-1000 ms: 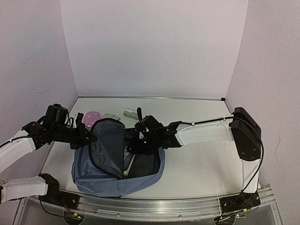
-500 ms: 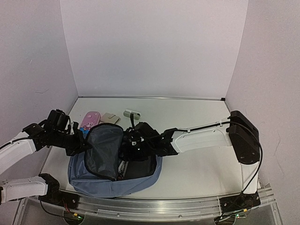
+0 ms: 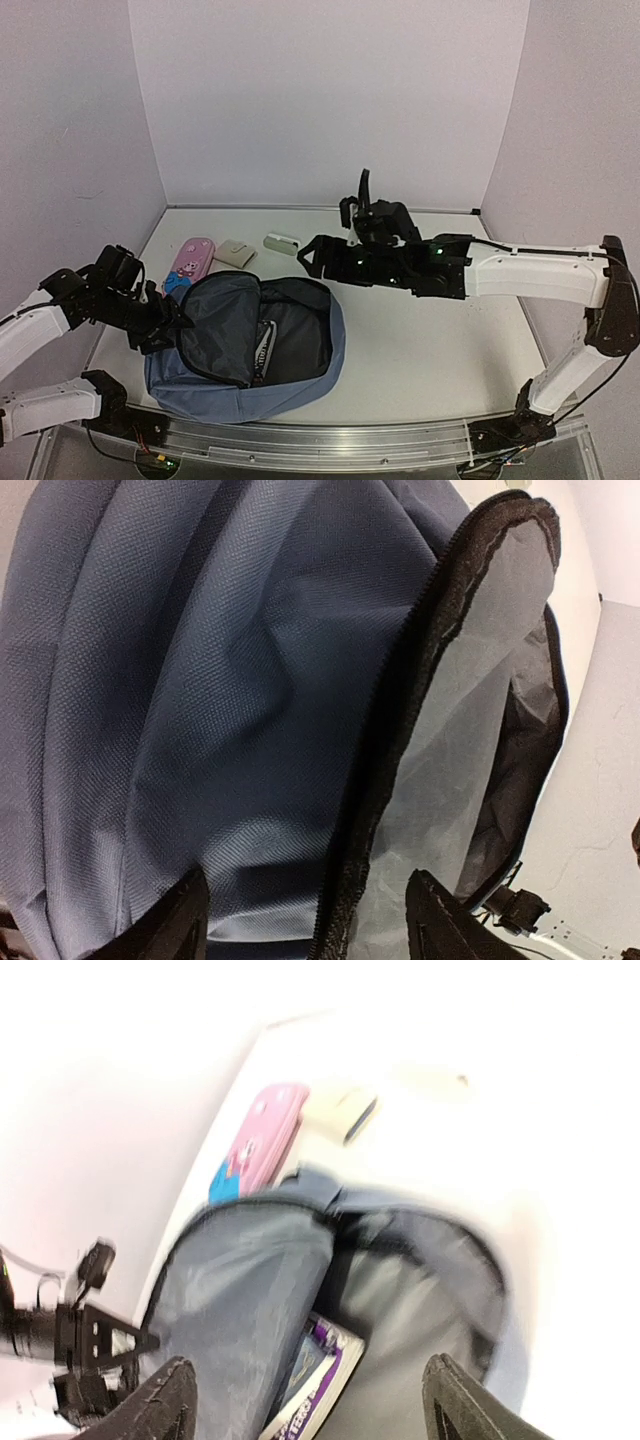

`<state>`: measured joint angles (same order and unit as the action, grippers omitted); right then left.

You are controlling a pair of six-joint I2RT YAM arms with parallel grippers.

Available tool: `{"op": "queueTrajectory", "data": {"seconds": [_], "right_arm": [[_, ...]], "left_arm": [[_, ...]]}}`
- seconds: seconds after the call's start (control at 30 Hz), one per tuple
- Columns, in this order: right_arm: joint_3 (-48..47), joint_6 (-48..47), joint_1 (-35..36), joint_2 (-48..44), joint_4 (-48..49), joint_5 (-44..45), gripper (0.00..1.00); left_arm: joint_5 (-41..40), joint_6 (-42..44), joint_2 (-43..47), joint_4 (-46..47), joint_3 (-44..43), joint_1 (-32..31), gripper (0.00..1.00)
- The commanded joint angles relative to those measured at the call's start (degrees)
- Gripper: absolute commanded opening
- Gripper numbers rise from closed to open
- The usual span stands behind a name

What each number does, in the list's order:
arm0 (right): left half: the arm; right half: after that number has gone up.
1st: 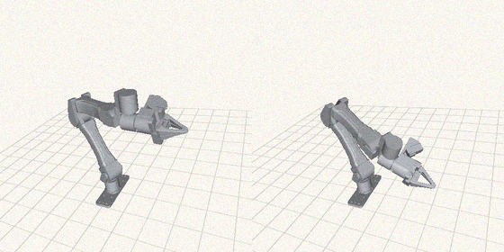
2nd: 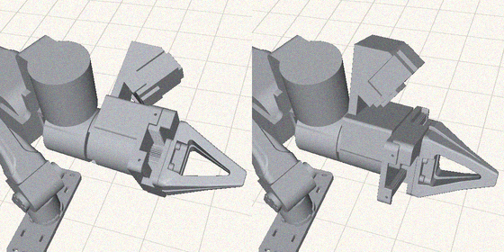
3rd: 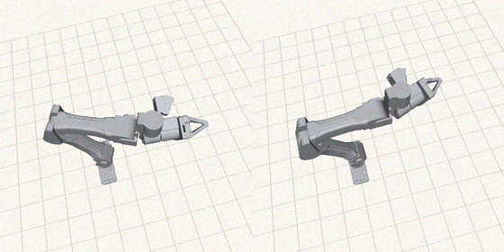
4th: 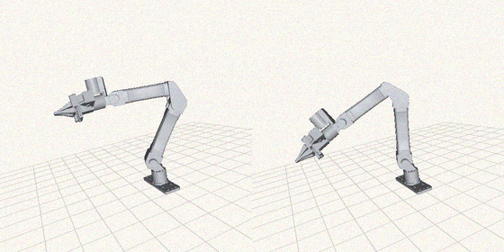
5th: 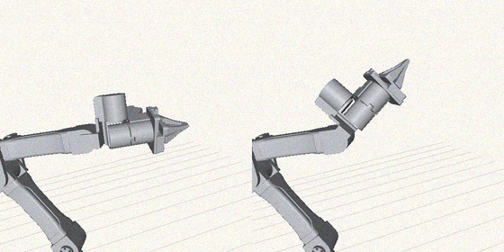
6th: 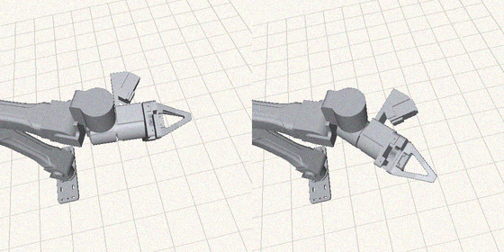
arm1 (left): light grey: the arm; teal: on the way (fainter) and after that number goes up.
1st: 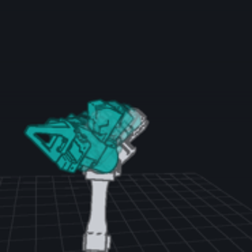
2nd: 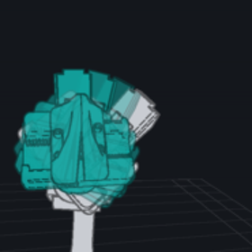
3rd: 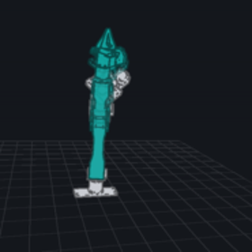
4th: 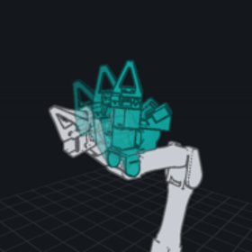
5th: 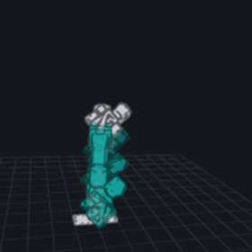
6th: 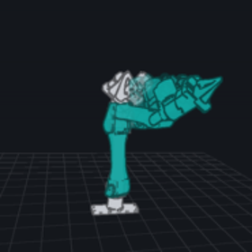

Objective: Pack the student bag
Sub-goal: Place the book in the student bag, then pick up the stationery from the center of the board.

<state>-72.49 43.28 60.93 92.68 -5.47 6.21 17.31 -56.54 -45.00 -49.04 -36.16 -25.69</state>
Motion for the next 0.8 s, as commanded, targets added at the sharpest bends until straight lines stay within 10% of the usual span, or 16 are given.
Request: {"op": "queueTrajectory", "data": {"seconds": [0.0, 0.17, 0.37, 0.77], "right_arm": [[2.62, -2.84, -2.73, -4.51, -3.2, 4.67, 0.81], [5.78, -3.89, -5.94, -9.0, -4.27, 5.28, 0.86], [9.64, -4.15, -8.56, -14.24, -4.67, 5.64, 0.9], [13.13, -2.41, -8.99, -21.17, -6.45, 4.43, 0.93]], "left_arm": [[-4.41, 4.26, -1.6, -7.98, -9.87, 0.2, 0.78], [-10.29, 11.39, -7.61, -15.38, -22.38, 0.2, 0.99], [-15.33, 20.79, -14.83, -12.11, -32.1, 2.35, 1.0], [7.67, 34.42, -41.12, 10.34, -37.32, 30.48, 1.0]]}}
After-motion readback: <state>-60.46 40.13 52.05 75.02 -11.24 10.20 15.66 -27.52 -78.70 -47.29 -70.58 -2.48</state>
